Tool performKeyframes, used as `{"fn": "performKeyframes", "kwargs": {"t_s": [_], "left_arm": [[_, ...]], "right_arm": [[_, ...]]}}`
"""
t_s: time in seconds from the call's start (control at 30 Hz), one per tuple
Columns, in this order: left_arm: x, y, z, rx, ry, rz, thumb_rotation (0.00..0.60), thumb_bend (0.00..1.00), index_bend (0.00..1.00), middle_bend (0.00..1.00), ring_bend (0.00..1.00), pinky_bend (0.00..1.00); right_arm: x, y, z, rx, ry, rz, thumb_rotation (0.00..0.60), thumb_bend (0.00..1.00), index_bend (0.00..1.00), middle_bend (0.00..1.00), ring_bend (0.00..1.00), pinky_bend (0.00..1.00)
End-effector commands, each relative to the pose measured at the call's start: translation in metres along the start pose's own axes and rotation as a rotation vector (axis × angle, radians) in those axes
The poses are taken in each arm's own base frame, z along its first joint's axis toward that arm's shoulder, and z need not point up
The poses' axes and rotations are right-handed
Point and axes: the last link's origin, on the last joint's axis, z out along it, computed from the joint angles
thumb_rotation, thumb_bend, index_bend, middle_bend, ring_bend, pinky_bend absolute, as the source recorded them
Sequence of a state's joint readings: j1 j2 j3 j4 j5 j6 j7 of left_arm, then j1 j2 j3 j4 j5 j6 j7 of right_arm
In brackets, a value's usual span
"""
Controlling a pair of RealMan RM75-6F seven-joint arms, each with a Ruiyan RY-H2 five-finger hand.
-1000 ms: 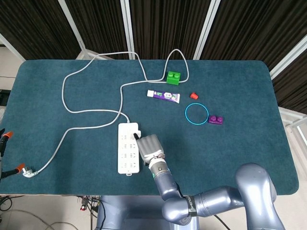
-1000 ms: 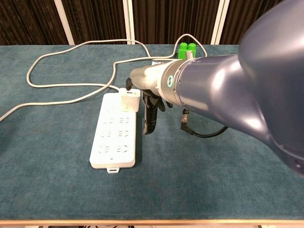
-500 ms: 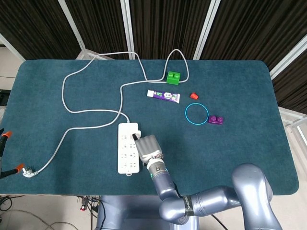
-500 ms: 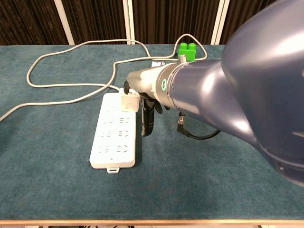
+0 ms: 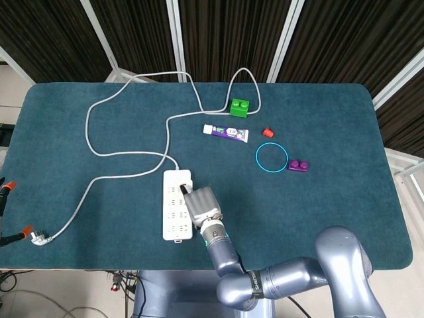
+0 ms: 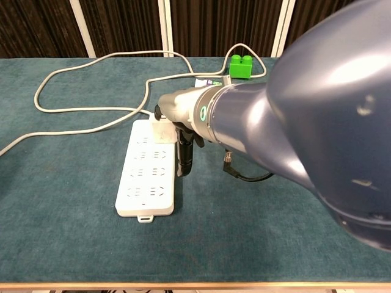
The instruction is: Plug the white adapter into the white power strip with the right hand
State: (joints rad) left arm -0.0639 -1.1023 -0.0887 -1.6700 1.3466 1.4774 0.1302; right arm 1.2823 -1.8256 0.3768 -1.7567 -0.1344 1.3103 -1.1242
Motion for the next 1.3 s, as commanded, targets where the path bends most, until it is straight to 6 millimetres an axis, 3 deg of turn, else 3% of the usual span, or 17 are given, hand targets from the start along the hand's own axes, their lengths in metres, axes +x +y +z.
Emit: {"fn": "performKeyframes", "kwargs": {"t_s": [0.03,0.17,0.73,1.3], "left_arm": [[0.000,0.000,0.000,0.000,0.002,-0.001,0.600,0.10,0.13,0.00,0.00,0.00],[0.001,-0.001,0.000,0.001,0.003,-0.003,0.600,0.10,0.13,0.00,0.00,0.00],[0.001,-0.001,0.000,0.002,0.003,-0.003,0.600,0.10,0.13,0.00,0.00,0.00],[0.002,-0.001,0.000,0.004,0.007,-0.002,0.600,0.10,0.13,0.00,0.00,0.00]], "right_arm": [[-0.001,-0.002,0.000,0.004,-0.002,-0.003,0.600,0.23,0.18,0.59,0.62,0.54],[-0.003,-0.004,-0.001,0.011,-0.007,-0.012,0.600,0.23,0.27,0.59,0.62,0.54],[-0.007,-0.006,0.004,-0.008,-0.017,-0.027,0.600,0.24,0.33,0.61,0.62,0.54],[-0.014,-0.003,0.004,-0.008,-0.040,-0.039,0.600,0.26,0.50,0.62,0.63,0.54]]}}
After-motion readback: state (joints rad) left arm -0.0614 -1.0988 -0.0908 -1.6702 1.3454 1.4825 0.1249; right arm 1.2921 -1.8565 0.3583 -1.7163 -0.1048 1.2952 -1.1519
